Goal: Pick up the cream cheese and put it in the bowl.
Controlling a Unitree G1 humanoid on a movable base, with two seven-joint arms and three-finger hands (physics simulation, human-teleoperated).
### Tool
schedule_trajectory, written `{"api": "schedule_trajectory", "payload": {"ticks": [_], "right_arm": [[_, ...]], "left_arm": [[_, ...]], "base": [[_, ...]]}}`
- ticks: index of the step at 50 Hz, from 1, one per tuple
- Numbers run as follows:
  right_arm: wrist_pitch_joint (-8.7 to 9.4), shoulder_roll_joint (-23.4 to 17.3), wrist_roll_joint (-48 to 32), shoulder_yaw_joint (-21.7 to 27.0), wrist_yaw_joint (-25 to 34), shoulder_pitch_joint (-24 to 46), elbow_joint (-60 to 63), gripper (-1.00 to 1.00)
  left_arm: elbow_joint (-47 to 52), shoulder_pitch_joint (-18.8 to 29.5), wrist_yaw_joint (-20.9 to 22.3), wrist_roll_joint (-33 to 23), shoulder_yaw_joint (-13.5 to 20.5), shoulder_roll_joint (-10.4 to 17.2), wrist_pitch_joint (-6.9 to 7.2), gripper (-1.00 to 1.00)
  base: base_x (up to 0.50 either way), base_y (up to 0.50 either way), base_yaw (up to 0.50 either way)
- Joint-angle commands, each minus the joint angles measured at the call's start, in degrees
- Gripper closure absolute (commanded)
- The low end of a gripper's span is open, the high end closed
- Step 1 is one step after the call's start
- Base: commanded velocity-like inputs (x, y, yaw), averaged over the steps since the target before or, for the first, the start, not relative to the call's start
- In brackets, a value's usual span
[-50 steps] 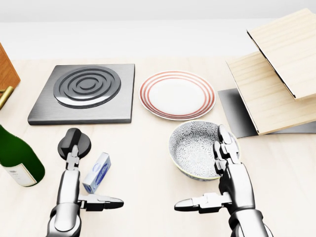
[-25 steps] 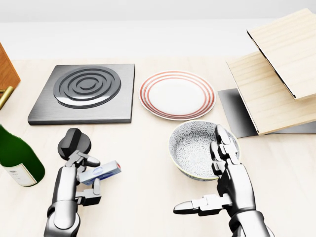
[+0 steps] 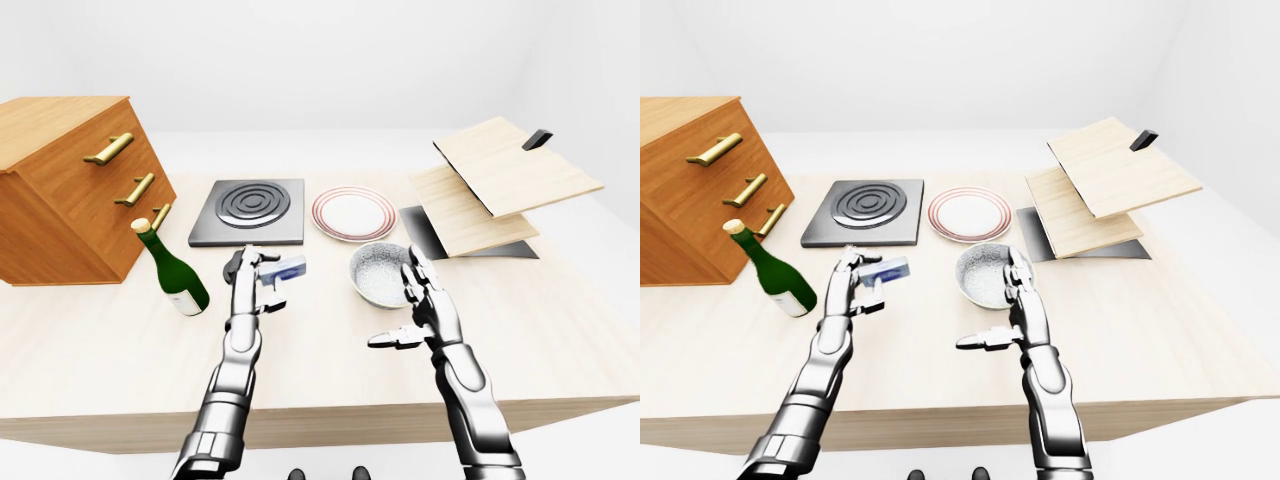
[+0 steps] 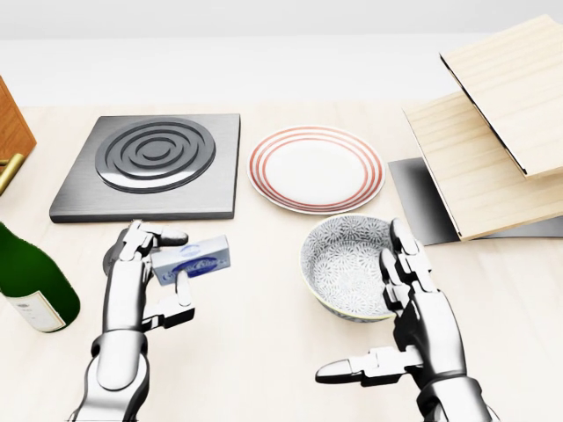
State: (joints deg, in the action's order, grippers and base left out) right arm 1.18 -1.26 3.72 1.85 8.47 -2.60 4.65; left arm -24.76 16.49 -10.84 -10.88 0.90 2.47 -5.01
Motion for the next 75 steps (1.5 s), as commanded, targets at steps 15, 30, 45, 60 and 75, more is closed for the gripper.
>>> {"api": "schedule_trajectory", "payload": {"ticks": [15,30,45,60,75], "right_arm": [[2.56,-2.1,2.9,8.4,2.2,-2.8,6.8,-1.0],[3.81,-2.2,5.0,12.8,4.1,-4.2,10.0,-1.0],[2.61,-2.2,6.1,14.5,5.4,-4.9,9.5,-1.0],[2.39,-2.4,8.0,16.8,7.2,-5.5,9.6,-1.0],[1.86,-2.3,8.8,17.3,7.9,-5.8,9.4,-1.0]], "left_arm": [[2.5,7.6,1.3,-8.4,-7.0,-7.8,0.01,1.0],[0.4,9.2,6.8,-16.1,-11.1,-11.8,2.19,1.0],[-8.5,17.5,5.6,-23.9,-11.8,-15.2,3.65,1.0],[-27.0,26.5,-2.7,-28.4,-10.7,-17.2,0.01,1.0],[-36.1,29.6,-6.8,-31.6,-10.2,-17.0,0.01,1.0]], "base": [[0.0,0.0,0.0],[0.0,0.0,0.0],[0.0,0.0,0.0],[0.0,0.0,0.0],[0.0,0.0,0.0]]}}
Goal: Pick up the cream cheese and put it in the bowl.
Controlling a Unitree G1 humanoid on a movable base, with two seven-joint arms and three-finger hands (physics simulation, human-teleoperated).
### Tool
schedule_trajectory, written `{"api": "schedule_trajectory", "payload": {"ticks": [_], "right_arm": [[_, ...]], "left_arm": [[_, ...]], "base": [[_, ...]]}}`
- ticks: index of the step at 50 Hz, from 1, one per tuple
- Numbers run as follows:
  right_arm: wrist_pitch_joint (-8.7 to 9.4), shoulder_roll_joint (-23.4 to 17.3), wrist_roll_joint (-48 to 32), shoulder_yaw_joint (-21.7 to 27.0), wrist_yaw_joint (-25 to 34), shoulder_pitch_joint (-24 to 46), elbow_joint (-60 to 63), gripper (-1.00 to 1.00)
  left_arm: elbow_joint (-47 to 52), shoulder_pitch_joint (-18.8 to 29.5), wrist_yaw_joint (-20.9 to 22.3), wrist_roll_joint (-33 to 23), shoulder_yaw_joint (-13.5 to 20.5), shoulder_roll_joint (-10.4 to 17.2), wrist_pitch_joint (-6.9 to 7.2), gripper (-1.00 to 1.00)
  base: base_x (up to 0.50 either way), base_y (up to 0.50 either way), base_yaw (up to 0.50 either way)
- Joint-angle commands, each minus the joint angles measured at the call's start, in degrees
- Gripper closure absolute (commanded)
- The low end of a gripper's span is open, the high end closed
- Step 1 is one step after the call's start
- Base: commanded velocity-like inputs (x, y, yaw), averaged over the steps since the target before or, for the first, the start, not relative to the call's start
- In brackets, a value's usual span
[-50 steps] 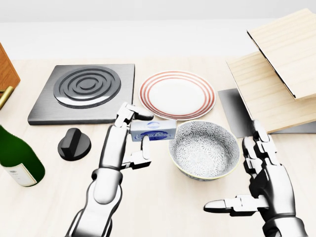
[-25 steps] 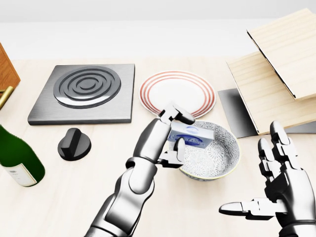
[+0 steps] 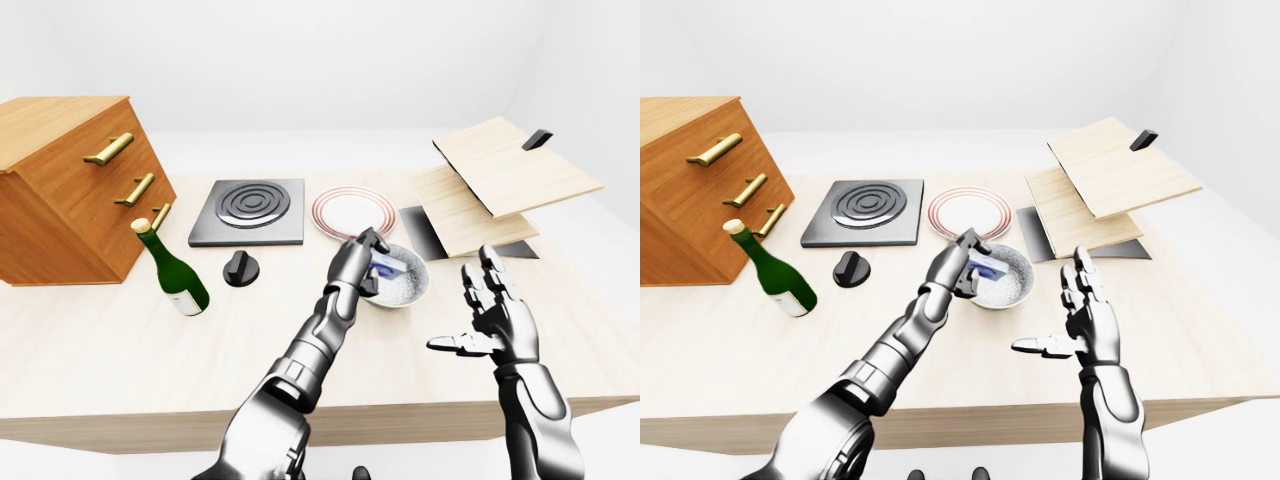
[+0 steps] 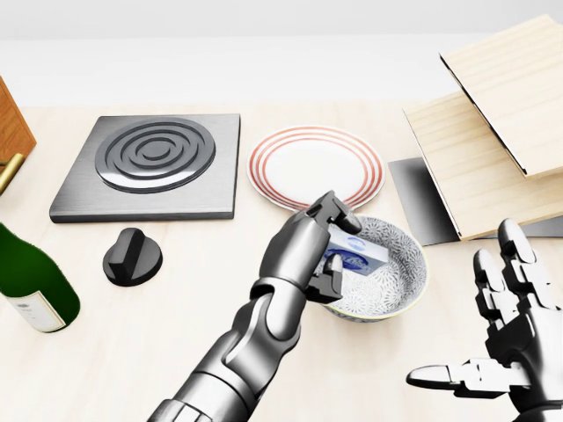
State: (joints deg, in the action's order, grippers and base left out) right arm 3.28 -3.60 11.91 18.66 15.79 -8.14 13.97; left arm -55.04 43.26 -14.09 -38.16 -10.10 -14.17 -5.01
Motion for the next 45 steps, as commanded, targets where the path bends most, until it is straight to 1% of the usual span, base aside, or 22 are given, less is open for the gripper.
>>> {"api": "schedule_trajectory", "payload": {"ticks": [1,5,8,11,12,15,16,17,18,19,20,25,29,30,31,33,36,37,40,45], "right_arm": [[-0.19,0.1,0.6,0.5,0.6,-0.2,0.2,-1.0],[0.04,0.1,0.7,0.5,0.5,-0.2,0.4,-1.0],[-0.46,0.1,0.5,0.4,0.6,0.0,-0.4,-1.0],[-0.41,0.0,0.5,0.3,0.5,0.0,-0.4,-1.0],[-0.77,0.0,0.5,0.3,0.5,0.2,-1.1,-1.0],[-0.92,0.0,0.4,0.2,0.5,0.2,-1.2,-1.0],[-0.88,-0.1,0.5,0.1,0.5,0.2,-1.2,-1.0],[-0.89,-0.1,0.5,0.1,0.5,0.2,-1.2,-1.0],[-1.01,-0.1,0.4,0.0,0.5,0.2,-1.2,-1.0],[-1.02,-0.1,0.4,0.0,0.5,0.2,-1.3,-1.0],[-1.44,0.0,0.3,-0.1,0.5,0.3,-1.8,-1.0],[-2.2,-0.2,0.0,-0.6,0.3,0.6,-3.0,-1.0],[-2.64,-0.3,-0.2,-0.9,0.1,0.9,-3.8,-1.0],[-2.83,-0.3,-0.3,-1.0,0.0,0.9,-4.1,-1.0],[-2.98,-0.3,-0.3,-1.1,-0.1,1.0,-4.4,-1.0],[-3.22,-0.3,-0.4,-1.4,-0.1,1.1,-4.8,-1.0],[-3.86,-0.3,-0.6,-1.8,-0.3,1.3,-5.8,-1.0],[-3.91,-0.4,-0.6,-1.9,-0.3,1.4,-6.0,-1.0],[-3.91,-0.5,-0.7,-2.1,-0.4,1.3,-6.0,-1.0],[-4.2,-0.6,-0.9,-2.3,-0.6,1.5,-6.5,-1.0]], "left_arm": [[-6.0,3.0,-3.6,-4.4,0.8,-0.4,0.01,1.0],[-6.1,3.1,-3.6,-4.9,0.8,-0.5,0.01,1.0],[-5.5,3.0,-3.2,-5.1,0.8,-0.7,0.01,1.0],[-5.4,2.8,-3.2,-5.4,0.6,-0.9,0.01,1.0],[-5.5,2.8,-3.3,-5.5,0.6,-1.0,0.01,1.0],[-5.7,2.7,-3.4,-5.7,0.5,-1.1,0.01,1.0],[-5.7,2.8,-3.4,-5.6,0.6,-1.1,0.01,0.9],[-5.7,2.9,-3.4,-5.6,0.7,-1.2,0.01,0.38],[-5.6,3.2,-3.4,-5.5,0.8,-1.2,0.01,-1.0],[-5.6,3.2,-3.4,-5.5,0.8,-1.2,0.01,-1.0],[-5.5,3.5,-3.9,-5.2,1.1,-1.2,0.01,-1.0],[-4.3,4.7,-3.6,-3.9,1.7,-0.9,0.01,-1.0],[-2.3,5.5,-2.5,-2.7,2.0,-0.7,0.01,-1.0],[-1.2,5.9,-2.0,-2.2,2.2,-0.7,0.24,-1.0],[0.0,6.0,-1.2,-1.8,2.2,-0.7,1.09,-1.0],[4.3,5.7,1.0,-0.8,2.1,-0.9,3.59,-1.0],[12.7,5.0,5.0,0.5,1.7,-1.3,8.72,-1.0],[15.4,4.7,6.2,0.8,1.5,-1.5,10.01,-1.0],[23.8,4.3,10.1,1.7,1.0,-1.9,10.01,-1.0],[34.1,3.9,15.0,3.1,0.3,-2.5,10.01,-1.0]], "base": [[0.0,0.0,0.0],[0.0,0.0,0.0],[0.0,0.0,0.0],[0.0,0.0,0.0],[0.0,0.0,0.0],[0.0,0.0,0.0],[-0.01,0.0,0.0],[0.0,0.0,0.0],[0.0,0.0,0.0],[0.0,0.0,0.0],[0.0,0.0,0.0],[0.0,0.0,0.0],[0.0,0.0,0.0],[0.0,0.0,0.0],[0.0,0.0,0.0],[0.0,0.0,0.0],[0.0,0.0,0.0],[0.0,0.0,0.0],[0.0,0.0,0.0],[0.0,0.0,0.0]]}}
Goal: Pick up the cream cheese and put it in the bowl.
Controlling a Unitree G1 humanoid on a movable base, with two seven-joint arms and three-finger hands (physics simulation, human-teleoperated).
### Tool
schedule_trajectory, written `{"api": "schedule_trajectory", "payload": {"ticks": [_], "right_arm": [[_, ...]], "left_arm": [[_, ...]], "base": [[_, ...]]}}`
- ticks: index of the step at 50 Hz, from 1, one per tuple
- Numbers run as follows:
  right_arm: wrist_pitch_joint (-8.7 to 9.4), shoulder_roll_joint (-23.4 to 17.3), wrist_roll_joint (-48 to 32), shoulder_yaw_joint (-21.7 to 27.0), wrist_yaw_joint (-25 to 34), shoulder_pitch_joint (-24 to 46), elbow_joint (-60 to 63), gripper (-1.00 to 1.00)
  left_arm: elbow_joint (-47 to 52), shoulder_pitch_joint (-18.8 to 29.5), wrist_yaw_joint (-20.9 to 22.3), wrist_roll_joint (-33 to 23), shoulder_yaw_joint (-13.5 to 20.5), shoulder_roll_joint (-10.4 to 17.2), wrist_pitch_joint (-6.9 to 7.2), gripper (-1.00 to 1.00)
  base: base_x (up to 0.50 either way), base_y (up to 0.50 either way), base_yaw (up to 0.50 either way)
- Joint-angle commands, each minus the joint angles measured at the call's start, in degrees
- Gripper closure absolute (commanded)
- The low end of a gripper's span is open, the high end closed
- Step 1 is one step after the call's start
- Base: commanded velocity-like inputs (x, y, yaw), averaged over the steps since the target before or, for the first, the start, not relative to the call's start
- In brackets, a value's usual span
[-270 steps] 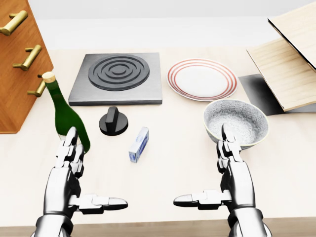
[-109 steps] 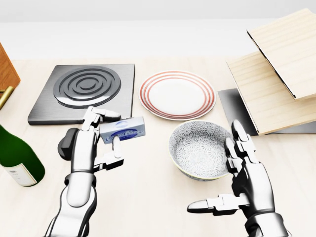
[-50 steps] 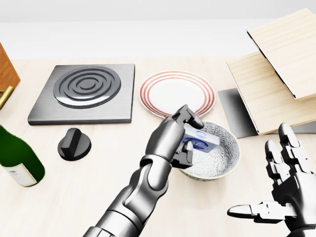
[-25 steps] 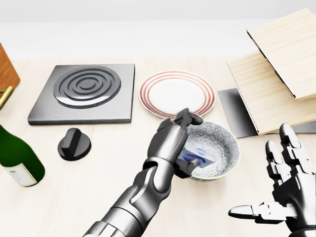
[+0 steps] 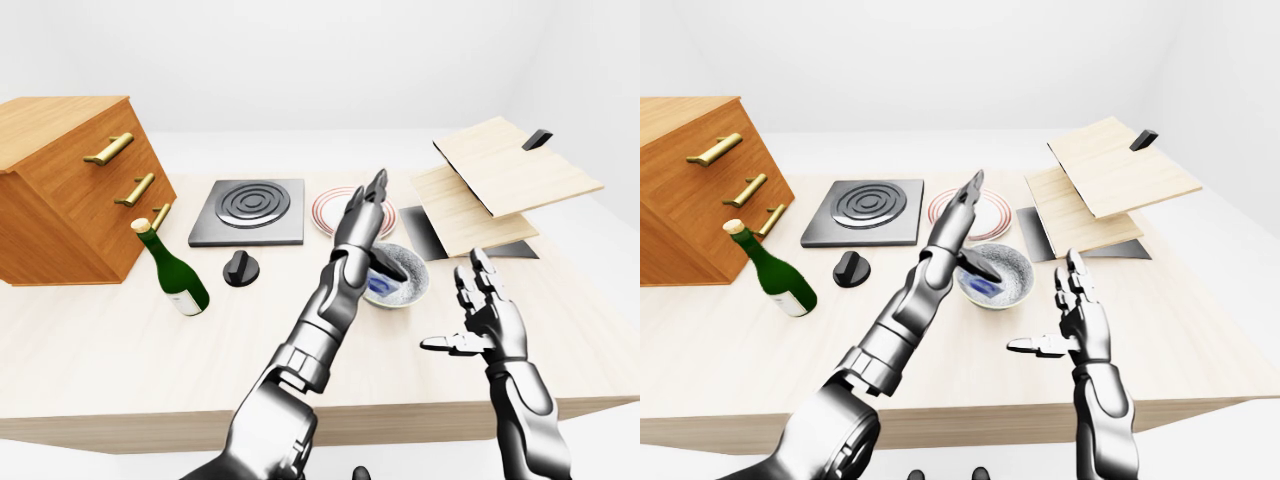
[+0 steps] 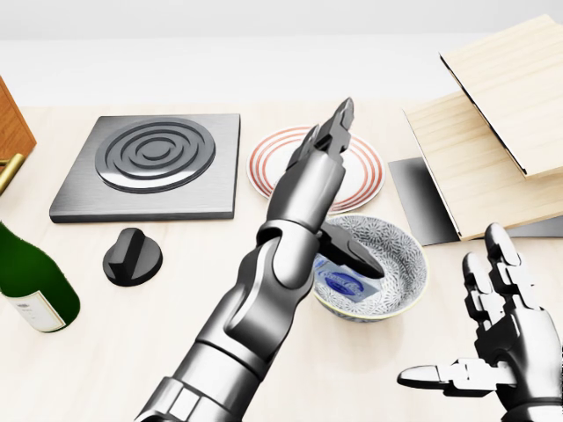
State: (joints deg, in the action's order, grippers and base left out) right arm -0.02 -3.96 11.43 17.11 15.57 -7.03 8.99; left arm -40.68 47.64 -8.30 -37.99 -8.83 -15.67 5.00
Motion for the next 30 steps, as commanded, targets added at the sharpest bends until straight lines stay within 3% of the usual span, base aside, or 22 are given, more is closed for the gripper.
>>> {"api": "schedule_trajectory", "payload": {"ticks": [1,7,12,19,20,23,30], "right_arm": [[-0.82,-0.2,-0.5,-0.8,-0.4,0.3,-1.5,-1.0],[-0.6,-0.1,-0.5,-1.0,-0.5,0.1,-0.9,-1.0],[0.98,0.5,0.9,-0.4,0.0,-1.7,3.5,-1.0],[3.45,2.1,0.5,1.2,-1.6,-3.5,12.7,-1.0],[4.6,2.6,0.0,0.7,-1.9,-4.1,15.5,-1.0],[5.02,3.6,-2.1,-0.7,-2.6,-4.9,18.8,-1.0],[5.02,5.1,-7.7,-4.2,-6.3,-5.0,25.1,-1.0]], "left_arm": [[22.6,-0.9,10.6,3.0,-1.4,-1.2,0.0,-1.0],[32.3,-3.5,14.9,2.9,-3.1,-2.2,0.0,-1.0],[41.4,-10.1,17.7,5.4,-3.5,-1.7,0.0,-1.0],[59.8,-28.6,20.8,13.8,-4.2,4.9,0.0,-1.0],[62.5,-33.9,20.7,15.9,-4.0,7.1,0.0,-1.0],[63.1,-39.9,18.6,19.3,-2.9,10.8,0.0,-1.0],[59.2,-48.0,16.0,26.5,1.0,14.5,0.0,-1.0]], "base": [[0.0,0.0,0.0],[0.0,0.0,0.0],[0.0,0.0,0.0],[0.0,0.0,0.0],[0.0,0.0,0.0],[0.0,0.0,0.0],[0.0,0.0,0.0]]}}
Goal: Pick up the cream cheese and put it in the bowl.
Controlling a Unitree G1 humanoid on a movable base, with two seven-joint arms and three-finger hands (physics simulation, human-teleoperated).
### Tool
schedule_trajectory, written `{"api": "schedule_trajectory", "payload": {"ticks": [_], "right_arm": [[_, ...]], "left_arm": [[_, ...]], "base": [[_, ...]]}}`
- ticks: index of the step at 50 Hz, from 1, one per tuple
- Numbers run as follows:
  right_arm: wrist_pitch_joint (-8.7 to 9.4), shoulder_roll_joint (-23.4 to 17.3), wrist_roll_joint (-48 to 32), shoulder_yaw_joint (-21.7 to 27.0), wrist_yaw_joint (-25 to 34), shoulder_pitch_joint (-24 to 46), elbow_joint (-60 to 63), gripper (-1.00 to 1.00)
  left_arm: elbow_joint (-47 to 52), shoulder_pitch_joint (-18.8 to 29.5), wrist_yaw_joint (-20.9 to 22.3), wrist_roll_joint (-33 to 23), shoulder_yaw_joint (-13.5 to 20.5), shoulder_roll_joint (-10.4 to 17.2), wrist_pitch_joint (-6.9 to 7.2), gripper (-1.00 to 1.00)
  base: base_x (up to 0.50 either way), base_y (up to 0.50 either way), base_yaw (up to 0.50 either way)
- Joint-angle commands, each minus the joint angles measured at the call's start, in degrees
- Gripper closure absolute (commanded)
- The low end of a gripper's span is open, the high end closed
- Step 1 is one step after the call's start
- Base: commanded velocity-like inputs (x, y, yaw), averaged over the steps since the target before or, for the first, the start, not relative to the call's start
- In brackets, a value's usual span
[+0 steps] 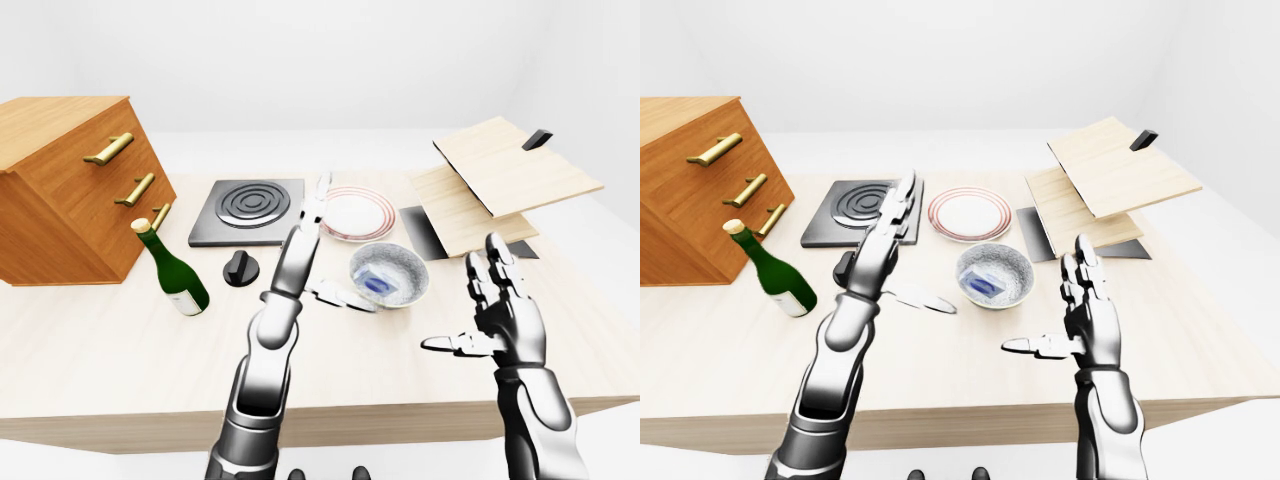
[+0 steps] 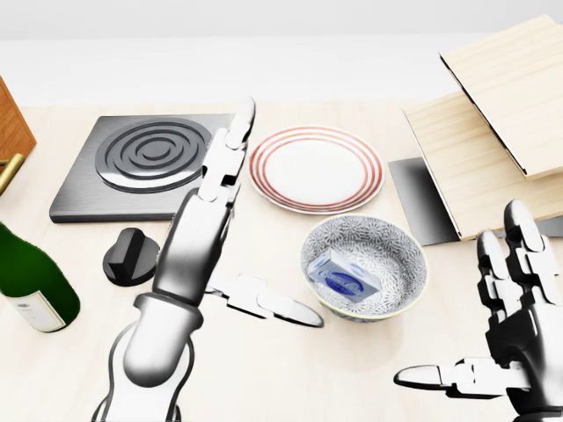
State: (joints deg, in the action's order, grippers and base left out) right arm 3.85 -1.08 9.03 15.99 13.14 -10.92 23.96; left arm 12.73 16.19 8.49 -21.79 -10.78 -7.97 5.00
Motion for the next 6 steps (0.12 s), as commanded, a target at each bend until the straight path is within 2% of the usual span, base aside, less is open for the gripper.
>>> {"api": "schedule_trajectory", "payload": {"ticks": [1,3,4,5,6], "right_arm": [[1.15,2.4,-5.9,-4.0,-4.7,-0.5,10.4,-1.0],[1.15,2.5,-6.8,-5.7,-6.3,0.3,9.7,-1.0],[1.15,2.6,-7.9,-7.2,-7.4,0.9,8.5,-1.0],[-1.08,2.6,-11.1,-9.7,-9.2,2.4,4.8,-1.0],[-1.46,2.2,-11.8,-10.8,-10.2,3.0,3.2,-1.0]], "left_arm": [[3.8,-17.2,-1.2,10.7,3.2,7.1,0.0,-1.0],[0.4,-17.9,-2.0,11.1,3.3,7.3,-0.13,-1.0],[-1.9,-18.4,-2.3,11.5,3.3,7.4,-2.09,-1.0],[-4.2,-19.3,-2.5,12.5,3.7,7.3,-4.09,-1.0],[-5.5,-19.6,-2.6,12.7,3.8,7.5,-5.7,-1.0]], "base": [[0.0,0.0,0.0],[0.0,0.0,0.0],[0.0,0.0,0.0],[0.0,0.0,0.0],[0.0,0.0,0.0]]}}
